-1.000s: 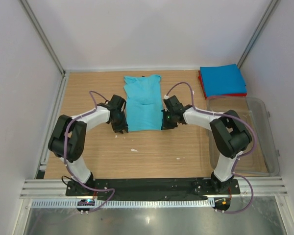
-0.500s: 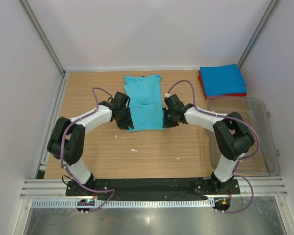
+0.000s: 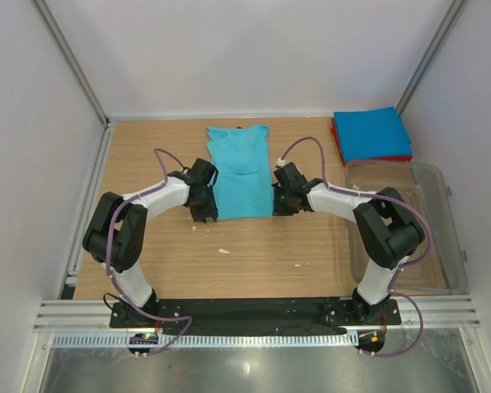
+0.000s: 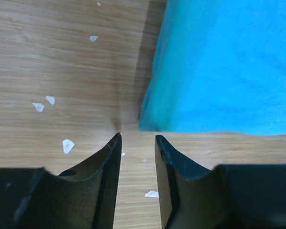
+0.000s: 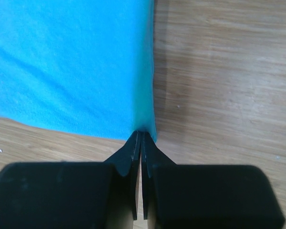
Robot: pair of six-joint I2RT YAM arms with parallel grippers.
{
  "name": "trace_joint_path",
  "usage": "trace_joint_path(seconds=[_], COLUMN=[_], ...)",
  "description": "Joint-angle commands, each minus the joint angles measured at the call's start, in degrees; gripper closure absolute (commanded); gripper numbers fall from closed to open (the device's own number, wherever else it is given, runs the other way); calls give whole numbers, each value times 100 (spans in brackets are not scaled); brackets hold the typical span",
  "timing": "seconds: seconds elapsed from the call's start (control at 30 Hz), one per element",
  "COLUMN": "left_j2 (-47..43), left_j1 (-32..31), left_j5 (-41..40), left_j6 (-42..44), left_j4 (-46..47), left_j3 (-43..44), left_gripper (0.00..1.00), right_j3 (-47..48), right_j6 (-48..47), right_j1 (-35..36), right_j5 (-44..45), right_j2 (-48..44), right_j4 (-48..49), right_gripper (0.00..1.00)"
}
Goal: Fold and stack the t-shirts
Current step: Fold the tshirt
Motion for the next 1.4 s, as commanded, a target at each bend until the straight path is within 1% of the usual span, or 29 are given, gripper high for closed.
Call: trace_joint_path(seconds=[0.0, 0.07, 0.1, 0.23, 0.33, 0.47, 0.57, 0.73, 0.8, 0.93, 1.07, 1.17, 1.27, 1.33, 1.37], left_j2=[-558, -664, -690, -664, -497, -375, -251, -67, -75, -41, 57, 21, 65, 57, 57], left_j1=[40, 92, 180, 426, 672, 875, 901, 910, 910, 927, 963, 963, 963, 963, 963], left_j5=[12, 101, 389, 725, 1084, 1454, 1499, 1332, 1271, 1139, 1244, 1332, 1349, 1350, 1323], left_j6=[146, 146, 111, 6, -135, -319, -381, -399, -434, -469, -609, -724, -724, -733, -742], left_j4=[-302, -451, -434, -31, 311, 796, 928, 858, 858, 902, 1034, 1262, 1254, 1245, 1245], left_j3=[45, 159, 90, -227, -482, -719, -720, -728, -789, -834, -878, -1018, -1010, -1027, -1036], left_gripper=[61, 59, 58, 56, 57, 56, 56, 57, 60, 60, 62, 65, 69, 73, 80], right_j3=[-139, -200, -209, -323, -438, -473, -490, -684, -763, -877, -921, -956, -1009, -1035, -1062], right_j6=[262, 394, 516, 710, 877, 1027, 1184, 1492, 1641, 1827, 1994, 2047, 2064, 2082, 2099], right_j1=[-4, 5, 5, 5, -4, -12, -100, -302, -355, -382, -382, -382, -390, -382, -382], right_j5=[130, 50, 50, 93, 234, 278, 208, -152, -249, -275, -469, -469, -417, -390, -390], right_j2=[-485, -617, -687, -811, -873, -811, -680, -574, -547, -495, -345, -293, -310, -310, -319], right_j4=[-269, -207, -216, -190, -128, 3, 144, 469, 592, 847, 1049, 1094, 1094, 1111, 1111], right_gripper=[91, 85, 82, 70, 66, 65, 63, 63, 62, 62, 63, 63, 64, 66, 67])
